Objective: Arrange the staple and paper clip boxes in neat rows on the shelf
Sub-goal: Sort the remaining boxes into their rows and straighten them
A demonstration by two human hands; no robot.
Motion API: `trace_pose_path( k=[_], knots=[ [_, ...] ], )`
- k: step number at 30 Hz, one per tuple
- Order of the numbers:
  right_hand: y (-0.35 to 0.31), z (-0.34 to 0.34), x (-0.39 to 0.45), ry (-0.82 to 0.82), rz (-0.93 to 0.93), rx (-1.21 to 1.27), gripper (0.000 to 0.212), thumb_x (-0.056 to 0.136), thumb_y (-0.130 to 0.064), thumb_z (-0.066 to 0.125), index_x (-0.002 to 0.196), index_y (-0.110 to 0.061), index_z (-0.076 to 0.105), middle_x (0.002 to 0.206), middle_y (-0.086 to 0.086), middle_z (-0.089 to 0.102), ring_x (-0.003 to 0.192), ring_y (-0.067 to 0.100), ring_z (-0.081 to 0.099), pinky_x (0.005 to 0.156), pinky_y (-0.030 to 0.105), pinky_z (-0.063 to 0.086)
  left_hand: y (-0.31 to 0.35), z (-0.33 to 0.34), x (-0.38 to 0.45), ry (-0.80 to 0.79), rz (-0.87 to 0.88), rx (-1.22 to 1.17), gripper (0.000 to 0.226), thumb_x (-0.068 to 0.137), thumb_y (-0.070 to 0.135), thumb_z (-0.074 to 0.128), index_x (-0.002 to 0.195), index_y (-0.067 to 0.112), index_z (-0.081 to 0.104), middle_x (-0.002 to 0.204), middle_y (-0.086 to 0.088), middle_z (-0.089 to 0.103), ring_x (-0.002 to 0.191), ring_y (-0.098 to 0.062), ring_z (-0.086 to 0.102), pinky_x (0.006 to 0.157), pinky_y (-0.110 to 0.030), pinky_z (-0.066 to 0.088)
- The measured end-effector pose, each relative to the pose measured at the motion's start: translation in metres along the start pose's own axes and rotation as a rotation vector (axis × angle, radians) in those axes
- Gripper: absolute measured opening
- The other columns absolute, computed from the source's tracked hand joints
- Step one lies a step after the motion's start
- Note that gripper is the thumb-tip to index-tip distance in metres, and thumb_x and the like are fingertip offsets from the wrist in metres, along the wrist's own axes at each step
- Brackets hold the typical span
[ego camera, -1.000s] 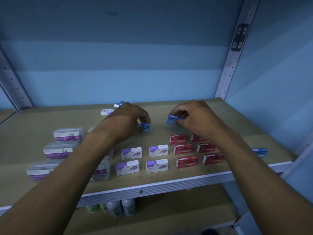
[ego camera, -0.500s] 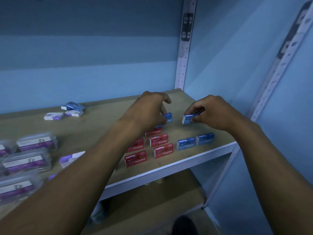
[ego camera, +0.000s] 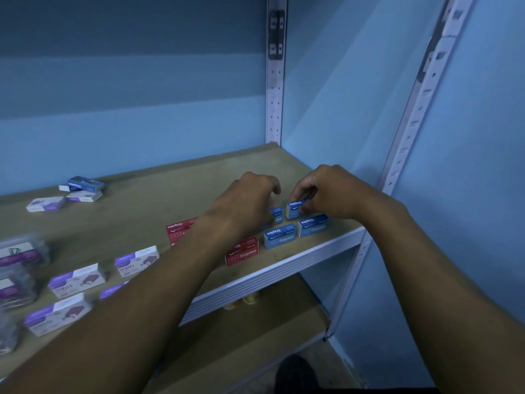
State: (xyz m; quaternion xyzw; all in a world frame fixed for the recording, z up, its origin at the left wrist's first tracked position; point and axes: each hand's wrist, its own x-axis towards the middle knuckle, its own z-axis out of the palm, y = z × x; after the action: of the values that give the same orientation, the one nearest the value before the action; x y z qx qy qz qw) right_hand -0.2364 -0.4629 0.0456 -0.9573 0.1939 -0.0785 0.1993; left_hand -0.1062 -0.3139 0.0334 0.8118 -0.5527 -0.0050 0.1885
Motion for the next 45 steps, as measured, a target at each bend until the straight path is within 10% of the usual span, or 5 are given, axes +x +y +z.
trace_pose_path(
  k=[7, 20, 26, 45],
  knots=[
    [0.003, 0.007, 0.002, 0.007, 0.023, -0.001, 0.025, 0.077, -0.008, 0.081, 0.094, -0.026, 0.080, 0.094, -0.010, 0.076, 0.085, 0.003, 0.067, 0.076, 0.016, 0.050, 0.002, 0.001, 0.004, -0.013, -0.002, 0.025, 0.024, 0.067, 0.015, 0.078, 0.086, 0.026, 0.070, 0.088, 0.006, 0.066, 0.082, -0.016, 0.064, 0.064, -0.023, 0.044],
    [0.001, 0.008, 0.002, 0.015, 0.020, -0.003, 0.027, 0.076, -0.007, 0.081, 0.091, -0.028, 0.080, 0.089, -0.012, 0.073, 0.084, 0.001, 0.066, 0.074, 0.014, 0.048, 0.002, 0.000, 0.002, -0.016, 0.021, 0.008, 0.026, 0.067, 0.015, 0.080, 0.090, 0.024, 0.072, 0.087, 0.007, 0.069, 0.083, -0.013, 0.065, 0.065, -0.021, 0.041],
    [-0.008, -0.009, -0.005, 0.103, -0.017, 0.027, 0.050, 0.082, 0.008, 0.050, 0.105, -0.028, 0.077, 0.100, -0.010, 0.074, 0.086, -0.007, 0.063, 0.074, -0.003, 0.040, -0.001, -0.014, -0.004, 0.048, 0.040, -0.048, 0.035, 0.067, 0.022, 0.085, 0.099, 0.023, 0.069, 0.092, 0.010, 0.070, 0.085, -0.008, 0.062, 0.080, -0.028, 0.051],
    [-0.090, 0.012, 0.016, 0.161, -0.104, 0.113, 0.062, 0.084, 0.010, 0.039, 0.098, -0.041, 0.072, 0.113, -0.013, 0.065, 0.095, 0.000, 0.063, 0.078, 0.013, 0.043, -0.102, -0.113, -0.116, 0.209, -0.164, 0.102, 0.018, 0.080, 0.024, 0.076, 0.094, 0.028, 0.066, 0.092, 0.013, 0.067, 0.077, -0.005, 0.063, 0.077, -0.029, 0.052]
  ],
)
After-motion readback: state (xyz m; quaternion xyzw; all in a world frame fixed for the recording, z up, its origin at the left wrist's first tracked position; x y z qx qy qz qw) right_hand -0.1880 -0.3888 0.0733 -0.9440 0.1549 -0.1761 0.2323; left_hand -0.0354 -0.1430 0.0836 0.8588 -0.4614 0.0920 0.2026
